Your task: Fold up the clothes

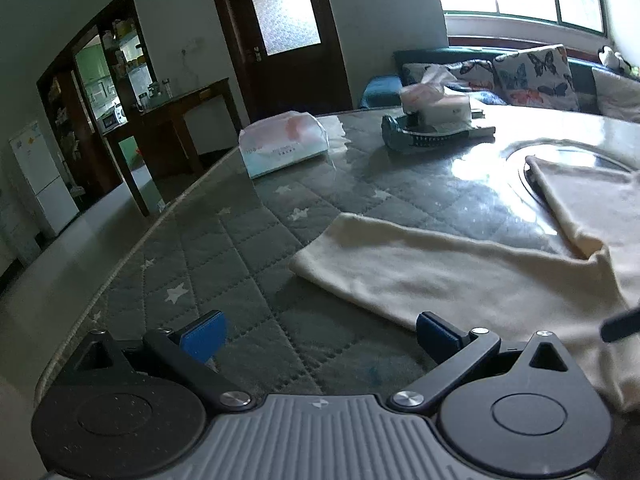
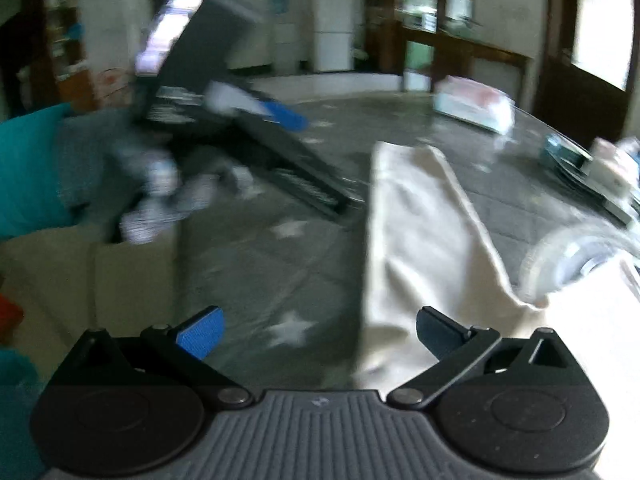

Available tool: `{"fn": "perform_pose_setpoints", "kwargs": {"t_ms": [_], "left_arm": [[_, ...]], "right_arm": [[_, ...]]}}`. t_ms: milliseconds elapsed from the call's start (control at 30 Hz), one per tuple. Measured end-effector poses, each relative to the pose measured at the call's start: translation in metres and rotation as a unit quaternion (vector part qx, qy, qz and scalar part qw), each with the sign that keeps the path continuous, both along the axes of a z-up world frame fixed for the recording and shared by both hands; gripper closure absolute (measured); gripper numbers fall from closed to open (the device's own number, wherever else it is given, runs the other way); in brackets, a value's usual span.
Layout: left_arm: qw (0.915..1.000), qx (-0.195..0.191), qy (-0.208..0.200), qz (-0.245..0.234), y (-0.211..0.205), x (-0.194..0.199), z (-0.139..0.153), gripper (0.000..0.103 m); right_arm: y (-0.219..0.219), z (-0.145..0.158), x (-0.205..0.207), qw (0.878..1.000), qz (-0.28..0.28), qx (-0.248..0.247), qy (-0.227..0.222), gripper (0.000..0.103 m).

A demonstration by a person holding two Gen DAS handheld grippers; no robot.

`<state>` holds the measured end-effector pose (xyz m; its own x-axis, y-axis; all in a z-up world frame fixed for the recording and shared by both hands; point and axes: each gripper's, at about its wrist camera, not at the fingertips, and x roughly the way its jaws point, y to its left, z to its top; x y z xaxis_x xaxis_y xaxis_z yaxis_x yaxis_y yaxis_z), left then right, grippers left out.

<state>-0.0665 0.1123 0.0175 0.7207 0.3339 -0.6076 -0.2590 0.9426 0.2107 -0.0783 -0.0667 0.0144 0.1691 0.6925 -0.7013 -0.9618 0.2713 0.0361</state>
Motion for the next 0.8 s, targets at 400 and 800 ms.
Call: {"fn": "perform_pose_setpoints", "kwargs": {"t_ms": [400,800], "left_arm": [[0.9993,-0.036,-0.001,0.009,-0.001,0.014,0.002,0.000],[0.9955,-0.083,-0.022,0.039,0.006,0.018,0.002,0.000]], "right_arm": [[-0.002,0.009,-0.022,0.998,0.061,0.004,0.007,0.000],[-0.082,0.026,0.040,0.986,-0.162,0.011,-0.024,0.000]]}}
